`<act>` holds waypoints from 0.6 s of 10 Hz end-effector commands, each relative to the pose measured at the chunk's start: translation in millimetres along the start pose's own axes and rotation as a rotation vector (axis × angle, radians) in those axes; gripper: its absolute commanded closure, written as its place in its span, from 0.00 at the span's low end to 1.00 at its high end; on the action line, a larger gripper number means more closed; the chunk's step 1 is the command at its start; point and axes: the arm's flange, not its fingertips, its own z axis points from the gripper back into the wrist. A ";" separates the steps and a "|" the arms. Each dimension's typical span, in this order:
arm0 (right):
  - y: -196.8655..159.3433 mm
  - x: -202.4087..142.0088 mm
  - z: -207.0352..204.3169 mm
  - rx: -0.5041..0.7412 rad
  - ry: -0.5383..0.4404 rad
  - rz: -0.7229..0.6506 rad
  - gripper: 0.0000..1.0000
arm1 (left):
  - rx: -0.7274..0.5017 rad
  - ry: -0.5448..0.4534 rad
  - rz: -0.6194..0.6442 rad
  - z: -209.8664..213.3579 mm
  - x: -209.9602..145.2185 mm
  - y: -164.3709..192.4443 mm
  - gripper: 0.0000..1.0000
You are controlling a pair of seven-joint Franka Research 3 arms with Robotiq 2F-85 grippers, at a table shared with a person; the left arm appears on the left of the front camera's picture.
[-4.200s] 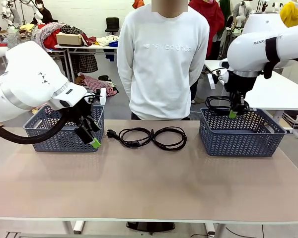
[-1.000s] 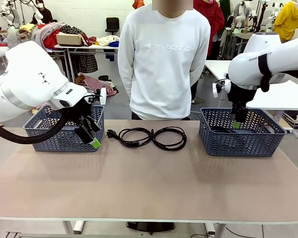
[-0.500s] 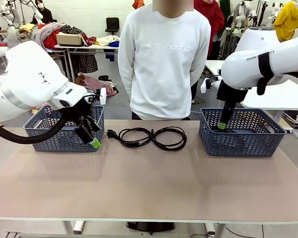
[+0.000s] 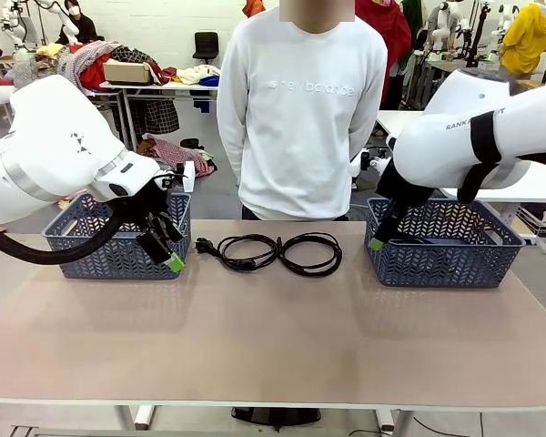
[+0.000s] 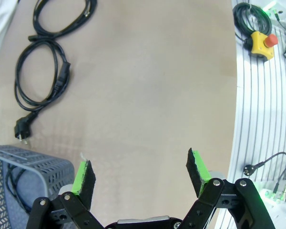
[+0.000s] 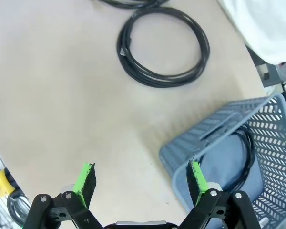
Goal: Organize the cables according to human instructions.
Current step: Pick up a bundle of cables and place it in the basket indicated by the human.
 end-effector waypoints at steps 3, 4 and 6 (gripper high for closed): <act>17.8 -17.3 -4.0 0.048 -0.096 0.014 0.00 | 0.007 0.010 0.002 2.1 -0.2 0.7 0.00; 19.4 -18.4 -4.8 0.053 -0.095 0.014 0.00 | 0.007 0.010 0.002 2.1 -0.2 0.7 0.00; 15.4 -4.4 -5.3 0.031 -0.044 -0.006 0.00 | 0.007 0.010 0.002 2.1 -0.2 0.7 0.00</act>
